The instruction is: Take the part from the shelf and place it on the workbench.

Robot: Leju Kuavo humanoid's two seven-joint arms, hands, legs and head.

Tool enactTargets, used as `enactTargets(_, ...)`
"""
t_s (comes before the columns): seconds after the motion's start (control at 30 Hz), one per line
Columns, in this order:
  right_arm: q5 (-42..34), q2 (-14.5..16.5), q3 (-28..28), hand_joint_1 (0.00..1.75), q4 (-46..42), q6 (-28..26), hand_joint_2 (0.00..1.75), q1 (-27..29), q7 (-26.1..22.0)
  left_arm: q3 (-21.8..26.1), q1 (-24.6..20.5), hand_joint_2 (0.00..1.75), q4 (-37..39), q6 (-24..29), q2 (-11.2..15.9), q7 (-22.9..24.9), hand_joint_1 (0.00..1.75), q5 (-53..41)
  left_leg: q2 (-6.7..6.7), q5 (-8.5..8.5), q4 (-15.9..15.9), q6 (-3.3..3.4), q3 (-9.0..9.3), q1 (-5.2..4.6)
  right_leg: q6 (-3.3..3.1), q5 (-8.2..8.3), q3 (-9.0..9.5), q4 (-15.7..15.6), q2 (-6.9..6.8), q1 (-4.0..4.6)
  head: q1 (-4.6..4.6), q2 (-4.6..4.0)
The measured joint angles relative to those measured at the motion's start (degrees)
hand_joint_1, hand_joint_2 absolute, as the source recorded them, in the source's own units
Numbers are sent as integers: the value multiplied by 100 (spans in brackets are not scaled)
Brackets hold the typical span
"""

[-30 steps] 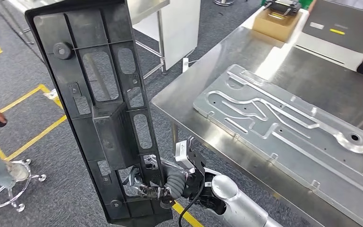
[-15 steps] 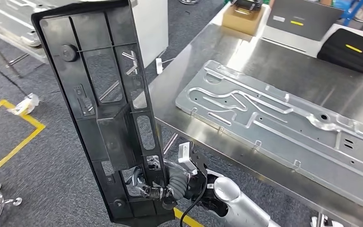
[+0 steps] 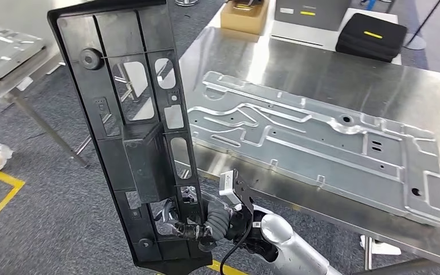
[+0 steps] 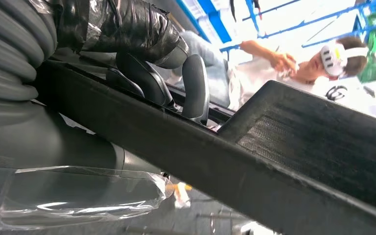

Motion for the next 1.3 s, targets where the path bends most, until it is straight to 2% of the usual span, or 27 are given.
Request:
enactTargets(0.03,0,1,0,175,5,-7,175,6,0,-1,0,175,1,-3,0,6,0,-1,-20,-32,231,-1,-138,0,-5,-3,0,9,73,6,1,0)
enactTargets(0.07,0,1,-1,175,10,-15,175,9,-1,-2,0,175,1,-8,0,15,0,-1,-28,51,261,5,-185,0,-6,-8,0,23,152,11,1,0)
enactTargets(0.1,0,1,-3,175,14,-20,175,9,-2,-3,1,175,1,-13,1,23,0,-1,-46,239,64,18,-125,0,-3,-15,1,40,234,12,1,0)
enactTargets(0.13,0,2,-9,175,16,-23,175,8,-4,-4,2,175,2,-20,3,28,0,-2,-111,479,-298,38,14,1,7,-24,1,60,313,10,1,0)
enactTargets(0.2,0,5,-25,175,19,-25,175,-1,-9,-7,8,175,10,-39,14,35,0,-2,-349,783,-985,84,288,9,46,-42,-28,108,448,15,2,0)
enactTargets(0.27,0,9,-37,175,26,-25,175,-8,-12,-13,-3,175,20,-70,22,37,0,-4,-468,818,-1218,115,376,-2,110,-34,-75,127,549,-1,2,0)
enactTargets(0.33,1,11,-50,175,35,-27,175,-7,-14,-20,-32,175,21,-94,12,40,0,-10,-358,849,-1266,161,399,2,181,-21,-96,119,617,-18,1,0)
enactTargets(0.4,2,11,-76,175,42,-32,175,-13,-15,-25,-35,175,22,-101,2,42,0,-18,-219,884,-1332,238,436,32,240,-160,-190,318,418,7,26,0)
enactTargets(0.47,2,11,-98,175,46,-36,175,-21,-18,-26,-17,175,23,-103,2,43,0,-23,-79,891,-1361,284,450,33,289,-505,-497,950,96,4,51,0)
enactTargets(0.5,3,10,-102,175,52,-37,175,-20,-19,-27,-11,175,23,-103,2,43,0,-25,-7,886,-1360,289,449,28,311,-665,-688,1328,15,-17,50,0)
enactTargets(0.53,3,9,-103,175,61,-39,175,-14,-20,-27,-7,175,23,-103,2,43,0,-25,65,878,-1358,290,450,25,330,-747,-829,1605,-28,-38,51,0)
enactTargets(0.57,4,8,-103,175,72,-39,175,-7,-19,-28,-6,175,23,-105,2,43,0,-25,136,868,-1357,287,456,24,342,-719,-873,1687,-52,-57,52,0)
enactTargets(0.6,4,6,-105,175,80,-41,175,-2,-19,-28,-9,175,23,-110,2,43,0,-25,203,856,-1356,277,468,24,347,-589,-797,1541,-76,-72,52,0)
enactTargets(0.63,4,5,-111,175,86,-42,175,0,-19,-29,-13,175,23,-119,0,42,0,-25,263,842,-1355,263,488,24,339,-391,-606,1185,-138,-77,52,0)
enactTargets(0.7,4,7,-127,175,88,-44,175,-11,-20,-30,-19,175,23,-144,-3,38,0,-25,364,801,-1350,215,532,5,287,-107,-190,398,-389,-38,51,0)
enactTargets(0.77,4,11,-139,175,89,-51,175,-20,-20,-31,-26,175,23,-169,-3,35,0,-25,461,764,-1350,152,569,-23,226,-59,-34,73,-511,22,49,0)
enactTargets(0.83,5,14,-147,175,89,-62,175,-16,-20,-32,-38,175,23,-181,-3,34,0,-25,552,734,-1365,84,608,-28,167,-50,-32,49,-383,27,48,0)
enactTargets(0.87,6,15,-152,175,90,-69,175,-16,-20,-32,-43,175,23,-183,-3,32,0,-25,507,690,-1335,54,615,-20,131,-37,-18,25,-320,10,49,0)
enactTargets(0.9,8,19,-157,175,90,-79,175,-21,-21,-33,-44,175,23,-184,-3,31,0,-25,393,592,-1212,30,576,-8,93,-23,-4,2,-259,-10,46,0)
enactTargets(0.97,13,38,-165,175,91,-93,175,-26,-22,-33,-34,175,23,-184,-2,27,0,-25,90,249,-625,1,325,12,38,-9,11,-21,-141,-32,42,0)
enactTargets(1.03,16,51,-166,175,99,-98,175,-18,-21,-33,-21,175,23,-185,-3,27,0,-25,-25,-45,116,-13,-50,15,17,-14,10,-8,-3,-22,42,0)
enactTargets(1.07,18,52,-166,175,106,-100,175,-12,-21,-33,-19,175,23,-186,-3,27,0,-25,-35,-46,299,-14,-169,15,15,-20,9,6,77,-17,41,0)
enactTargets(1.1,20,52,-166,175,112,-102,175,-9,-20,-33,-16,175,23,-186,-3,27,0,-25,-39,77,257,-8,-186,14,16,-29,11,24,153,-14,42,0)
enactTargets(1.13,23,54,-167,175,116,-108,175,-7,-20,-33,-14,175,23,-186,-3,27,0,-25,-46,303,-7,6,-98,15,18,-44,15,47,222,-15,41,0)
enactTargets(1.2,57,61,-172,175,119,-163,175,-7,-16,-33,-13,175,24,-186,-1,27,0,-25,-88,722,-791,48,206,8,46,-83,11,101,319,-8,41,0)
enactTargets(1.23,94,64,-179,175,119,-226,175,-8,-7,-34,-21,175,25,-186,0,27,0,-25,-113,822,-1059,68,312,1,71,-94,-3,123,351,-3,40,0)
enactTargets(1.3,212,67,-201,175,126,-419,175,-19,42,-35,-46,175,26,-190,0,27,0,-26,-149,829,-1218,102,363,-22,133,-95,-32,138,383,1,42,0)
